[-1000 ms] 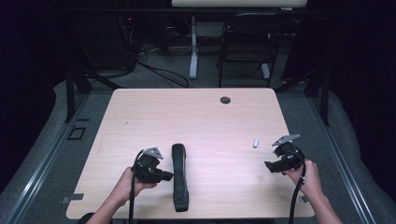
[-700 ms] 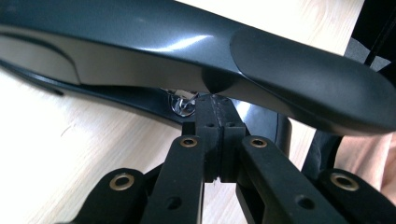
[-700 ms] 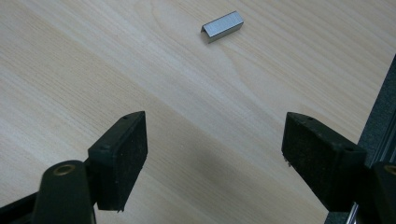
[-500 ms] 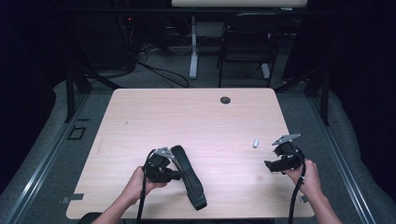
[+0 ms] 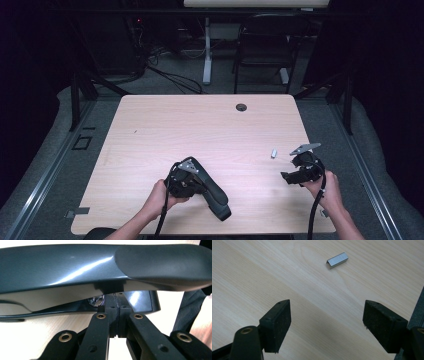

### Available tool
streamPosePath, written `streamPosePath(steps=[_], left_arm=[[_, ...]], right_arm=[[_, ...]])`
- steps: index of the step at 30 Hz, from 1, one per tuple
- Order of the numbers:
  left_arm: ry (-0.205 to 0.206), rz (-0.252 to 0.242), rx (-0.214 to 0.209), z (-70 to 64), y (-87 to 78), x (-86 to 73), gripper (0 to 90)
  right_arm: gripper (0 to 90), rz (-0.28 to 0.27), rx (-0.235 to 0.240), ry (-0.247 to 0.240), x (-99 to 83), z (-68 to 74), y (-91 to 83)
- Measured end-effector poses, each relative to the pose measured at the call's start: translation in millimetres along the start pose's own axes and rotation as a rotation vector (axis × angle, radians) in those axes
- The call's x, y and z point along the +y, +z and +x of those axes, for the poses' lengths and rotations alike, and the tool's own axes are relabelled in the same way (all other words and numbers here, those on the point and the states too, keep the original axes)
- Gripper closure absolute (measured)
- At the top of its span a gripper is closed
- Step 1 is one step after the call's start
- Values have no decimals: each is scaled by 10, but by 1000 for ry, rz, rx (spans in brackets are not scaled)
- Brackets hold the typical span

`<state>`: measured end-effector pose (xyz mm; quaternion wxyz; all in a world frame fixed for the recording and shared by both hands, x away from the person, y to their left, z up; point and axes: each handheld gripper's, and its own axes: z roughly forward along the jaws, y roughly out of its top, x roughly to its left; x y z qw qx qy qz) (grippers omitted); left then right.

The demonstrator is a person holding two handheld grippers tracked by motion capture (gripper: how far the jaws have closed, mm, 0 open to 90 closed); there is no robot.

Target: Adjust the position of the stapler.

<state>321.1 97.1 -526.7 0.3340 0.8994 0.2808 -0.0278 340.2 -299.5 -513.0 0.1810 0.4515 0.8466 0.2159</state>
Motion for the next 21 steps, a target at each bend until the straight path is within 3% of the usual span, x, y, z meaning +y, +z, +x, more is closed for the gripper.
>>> streamPosePath(steps=[15,21], left_arm=[[0,-28,-5,-32,184,175,900],[4,-36,1,-30,254,261,900]], right_arm=[[224,-51,92,8,110,178,-68],[226,-86,160,11,161,277,-129]])
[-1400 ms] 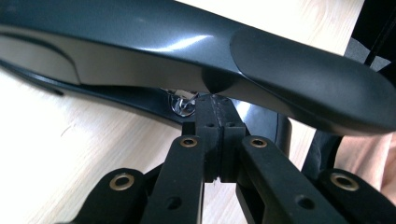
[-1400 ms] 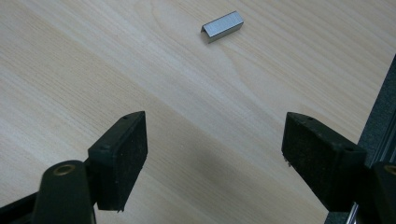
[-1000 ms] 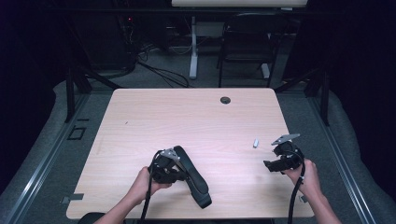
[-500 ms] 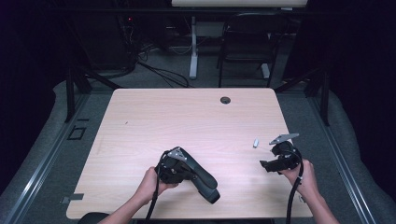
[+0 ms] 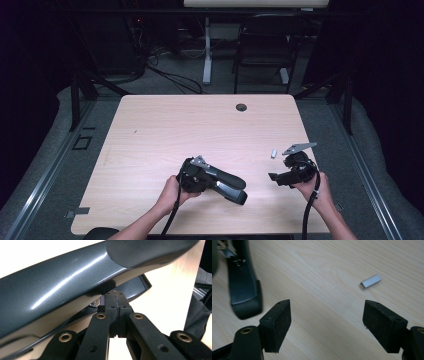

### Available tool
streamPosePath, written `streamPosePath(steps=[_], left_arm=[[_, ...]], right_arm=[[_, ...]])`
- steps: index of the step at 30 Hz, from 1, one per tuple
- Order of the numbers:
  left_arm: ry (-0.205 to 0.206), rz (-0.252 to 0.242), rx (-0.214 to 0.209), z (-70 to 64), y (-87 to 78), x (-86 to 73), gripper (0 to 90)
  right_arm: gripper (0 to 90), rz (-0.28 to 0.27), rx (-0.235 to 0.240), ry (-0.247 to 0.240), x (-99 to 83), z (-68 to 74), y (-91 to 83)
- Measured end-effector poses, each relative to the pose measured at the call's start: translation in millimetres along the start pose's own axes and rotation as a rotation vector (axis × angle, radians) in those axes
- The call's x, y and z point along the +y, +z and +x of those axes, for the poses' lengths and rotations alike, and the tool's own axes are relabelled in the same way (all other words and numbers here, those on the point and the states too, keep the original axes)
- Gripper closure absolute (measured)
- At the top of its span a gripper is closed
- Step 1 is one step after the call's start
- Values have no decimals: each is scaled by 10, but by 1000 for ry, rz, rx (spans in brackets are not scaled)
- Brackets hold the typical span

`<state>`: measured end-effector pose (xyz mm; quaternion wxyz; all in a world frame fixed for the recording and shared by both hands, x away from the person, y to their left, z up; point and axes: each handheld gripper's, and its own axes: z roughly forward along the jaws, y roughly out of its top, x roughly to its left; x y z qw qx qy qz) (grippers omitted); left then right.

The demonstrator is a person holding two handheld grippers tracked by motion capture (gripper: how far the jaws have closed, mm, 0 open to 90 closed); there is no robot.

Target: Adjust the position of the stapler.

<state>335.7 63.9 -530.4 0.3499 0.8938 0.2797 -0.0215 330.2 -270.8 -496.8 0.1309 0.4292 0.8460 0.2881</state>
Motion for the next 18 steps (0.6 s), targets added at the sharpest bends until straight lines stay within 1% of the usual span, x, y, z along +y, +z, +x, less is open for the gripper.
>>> streamPosePath(steps=[2,3,4,5,6,7,8,9,10,12,13,14,15,16,17,18], left_arm=[[5,0,-5,1,11,17,899],[5,0,-5,1,11,17,900],[24,1,-22,1,-34,24,899],[24,1,-22,1,-34,24,896],[71,12,-87,17,-119,34,858],[94,6,-93,17,-161,35,829],[94,6,-93,17,-161,35,773],[129,11,-102,24,-230,37,695],[145,-12,-97,44,-330,25,634],[151,-46,-82,94,-463,4,508],[149,-59,-73,122,-507,-6,459],[136,-75,-67,169,-554,-17,398],[136,-75,-67,169,-554,-17,335],[130,-94,-65,244,-601,-30,299],[106,-115,-57,359,-622,-40,255],[103,-116,-56,424,-621,-42,232]], right_arm=[[225,-16,26,-12,25,55,-14],[225,-16,26,-12,25,55,-14],[220,-22,49,-32,42,111,-21],[220,-22,49,-32,42,111,-21],[216,-21,66,-53,57,166,-31],[216,-27,77,-63,62,190,-34],[215,-26,83,-65,66,210,-40],[213,-36,91,-70,71,239,-41],[212,-38,103,-75,76,258,-44],[207,-41,121,-81,90,299,-42],[204,-40,135,-84,99,321,-40],[199,-40,136,-88,106,343,-38],[195,-42,145,-100,115,367,-33],[190,-49,161,-105,126,399,-25],[187,-46,166,-112,135,416,-23],[183,-45,177,-114,143,443,-20]])
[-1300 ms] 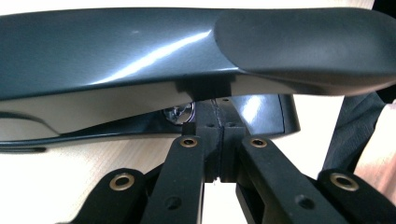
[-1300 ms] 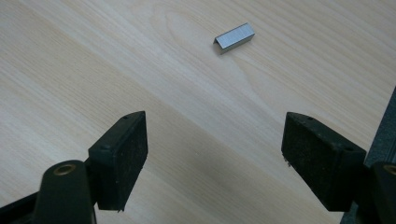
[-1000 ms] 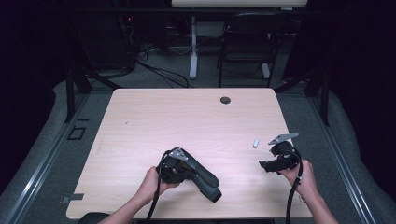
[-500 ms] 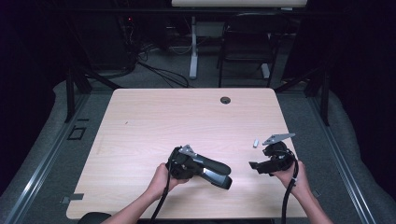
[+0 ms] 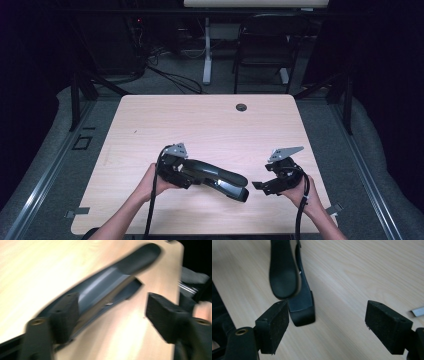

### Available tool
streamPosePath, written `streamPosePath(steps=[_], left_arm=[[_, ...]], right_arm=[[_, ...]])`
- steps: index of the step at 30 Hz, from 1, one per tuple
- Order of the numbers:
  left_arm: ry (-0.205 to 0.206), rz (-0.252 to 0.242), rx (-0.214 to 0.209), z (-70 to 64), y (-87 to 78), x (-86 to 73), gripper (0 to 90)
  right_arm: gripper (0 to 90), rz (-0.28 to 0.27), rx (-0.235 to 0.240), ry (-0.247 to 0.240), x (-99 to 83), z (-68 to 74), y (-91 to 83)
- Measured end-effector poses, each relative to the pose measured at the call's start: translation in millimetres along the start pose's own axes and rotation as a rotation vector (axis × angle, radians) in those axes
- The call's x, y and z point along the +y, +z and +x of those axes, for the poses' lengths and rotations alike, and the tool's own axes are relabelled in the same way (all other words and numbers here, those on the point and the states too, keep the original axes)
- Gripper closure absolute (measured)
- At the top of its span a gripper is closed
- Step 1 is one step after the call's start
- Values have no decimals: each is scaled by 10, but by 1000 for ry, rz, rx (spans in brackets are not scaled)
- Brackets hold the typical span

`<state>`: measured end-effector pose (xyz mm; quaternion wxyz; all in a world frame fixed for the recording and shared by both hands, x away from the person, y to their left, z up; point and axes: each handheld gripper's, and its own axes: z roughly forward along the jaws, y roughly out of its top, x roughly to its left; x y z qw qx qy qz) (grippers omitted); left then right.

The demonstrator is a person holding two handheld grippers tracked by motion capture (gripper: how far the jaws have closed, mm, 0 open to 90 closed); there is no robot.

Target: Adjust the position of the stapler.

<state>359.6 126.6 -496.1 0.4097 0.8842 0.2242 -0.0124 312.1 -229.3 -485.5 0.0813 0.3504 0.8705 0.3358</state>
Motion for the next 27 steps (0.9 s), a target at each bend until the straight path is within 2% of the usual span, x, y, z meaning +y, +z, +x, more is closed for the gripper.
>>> streamPosePath(steps=[3,7,8,10,11,12,13,15,16,17,18,21,22,23,27], left_arm=[[-21,3,17,160,41,-19,160],[-16,16,30,253,98,-38,143],[-14,15,20,283,114,-44,143],[-10,21,33,338,150,-52,143],[-11,29,16,387,177,-61,155],[-11,29,16,387,177,-61,162],[-13,35,-11,442,226,-81,177],[-6,46,-4,458,241,-87,187],[-3,44,-5,473,253,-94,188],[-5,33,-21,498,254,-97,192],[-5,33,-21,498,254,-97,203],[5,24,-31,511,250,-102,210],[11,14,-47,516,251,-109,214],[14,14,-33,510,249,-111,218],[18,17,-31,515,262,-121,196]], right_arm=[[177,-3,28,-22,35,72,35],[186,-1,56,-38,79,158,78],[207,2,62,-44,93,176,93],[237,5,67,-46,107,194,111],[276,14,71,-52,133,225,147],[276,14,71,-52,133,225,147],[306,17,74,-54,150,244,182],[322,22,78,-52,157,251,195],[365,21,86,-55,166,256,219],[388,20,85,-55,168,260,227],[388,20,85,-55,168,260,227],[462,31,93,-49,171,255,251],[465,29,92,-49,170,250,259],[476,32,98,-47,171,248,260],[508,37,106,-57,173,257,275]])
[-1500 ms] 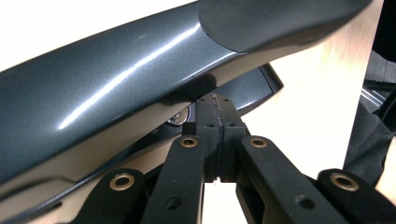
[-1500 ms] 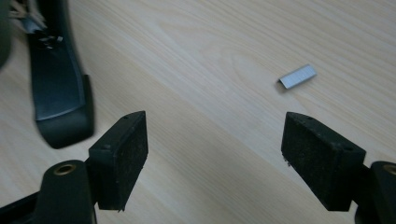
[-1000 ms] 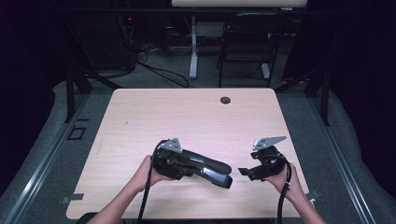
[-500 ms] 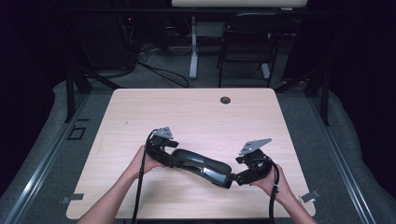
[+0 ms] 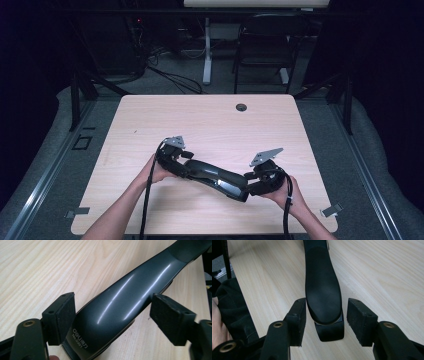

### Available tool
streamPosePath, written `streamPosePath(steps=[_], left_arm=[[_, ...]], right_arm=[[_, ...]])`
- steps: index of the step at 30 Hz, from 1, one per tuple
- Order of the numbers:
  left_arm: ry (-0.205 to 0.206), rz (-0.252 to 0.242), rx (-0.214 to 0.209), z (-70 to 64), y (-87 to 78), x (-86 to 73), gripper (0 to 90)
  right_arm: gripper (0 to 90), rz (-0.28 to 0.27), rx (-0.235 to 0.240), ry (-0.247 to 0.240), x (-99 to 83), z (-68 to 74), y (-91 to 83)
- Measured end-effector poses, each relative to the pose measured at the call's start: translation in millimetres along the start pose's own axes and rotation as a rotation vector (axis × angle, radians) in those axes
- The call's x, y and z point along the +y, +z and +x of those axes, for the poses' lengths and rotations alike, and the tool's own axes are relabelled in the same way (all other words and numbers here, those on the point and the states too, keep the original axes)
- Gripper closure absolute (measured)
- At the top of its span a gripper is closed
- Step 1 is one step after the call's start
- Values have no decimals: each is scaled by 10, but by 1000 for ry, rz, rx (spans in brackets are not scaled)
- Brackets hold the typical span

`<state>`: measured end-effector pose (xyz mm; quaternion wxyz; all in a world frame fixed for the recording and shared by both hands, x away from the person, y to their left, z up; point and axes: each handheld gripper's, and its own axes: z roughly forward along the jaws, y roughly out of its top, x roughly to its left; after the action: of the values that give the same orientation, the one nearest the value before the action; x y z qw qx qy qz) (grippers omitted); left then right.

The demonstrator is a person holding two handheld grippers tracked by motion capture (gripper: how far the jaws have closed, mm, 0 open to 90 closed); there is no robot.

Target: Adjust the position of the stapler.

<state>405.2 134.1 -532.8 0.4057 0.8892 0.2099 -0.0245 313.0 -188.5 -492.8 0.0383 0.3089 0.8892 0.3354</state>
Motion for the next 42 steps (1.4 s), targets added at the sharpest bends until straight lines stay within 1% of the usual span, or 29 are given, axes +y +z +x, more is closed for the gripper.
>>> streamPosePath(steps=[2,3,4,5,6,8,11,12,14,16,17,18,20,21,22,23,25,27,28,30,32,36,39,40,41,42], left_arm=[[1,0,-8,5,16,-4,178],[11,3,-25,12,32,-1,178],[15,-7,-61,35,68,-2,163],[15,-7,-61,35,68,-2,159],[17,-15,-82,45,102,-1,160],[23,-17,-86,46,105,1,180],[41,-20,-87,29,98,14,224],[40,-28,-87,24,93,15,224],[41,-38,-85,21,67,17,269],[39,-42,-85,21,64,15,277],[33,-48,-93,25,64,11,285],[24,-54,-98,31,59,7,304],[23,-50,-97,33,52,7,314],[23,-49,-97,32,50,7,330],[24,-46,-95,29,48,9,330],[25,-37,-88,21,49,16,338],[28,-35,-88,17,50,19,340],[35,-28,-82,6,54,25,342],[48,-13,-65,-15,58,36,342],[60,-2,-53,-33,65,45,342],[61,1,-50,-43,69,49,347],[62,10,-51,-45,70,51,356],[55,16,-52,-49,73,51,365],[56,22,-34,-61,76,54,365],[59,27,-45,-62,81,57,366],[57,31,-38,-71,85,60,368]], right_arm=[[515,1,1,-6,1,0,5],[519,0,2,-6,2,2,10],[536,0,3,-8,1,5,19],[536,0,3,-8,1,5,19],[552,-1,-6,-10,-1,4,19],[551,0,-27,-5,-4,-6,10],[550,-5,-40,9,-12,-42,-1],[550,-5,-40,9,-12,-42,-1],[550,-5,-49,12,-11,-54,-5],[550,-4,-51,9,-9,-56,-4],[549,-2,-51,5,-6,-61,-4],[547,-5,-66,4,-1,-73,-2],[546,-6,-67,3,0,-86,-3],[543,-6,-73,13,1,-130,-11],[543,-6,-73,13,1,-130,-11],[541,-12,-77,20,1,-166,-11],[540,-5,-80,20,5,-179,-17],[539,-16,-86,23,3,-199,-12],[538,-22,-92,27,5,-212,-9],[537,-20,-92,25,8,-235,-11],[536,-25,-98,34,13,-260,-9],[535,-24,-96,31,25,-314,-7],[534,-32,-96,32,37,-355,3],[534,-34,-98,30,42,-367,7],[534,-33,-97,27,47,-378,9],[534,-31,-99,26,52,-385,8]])
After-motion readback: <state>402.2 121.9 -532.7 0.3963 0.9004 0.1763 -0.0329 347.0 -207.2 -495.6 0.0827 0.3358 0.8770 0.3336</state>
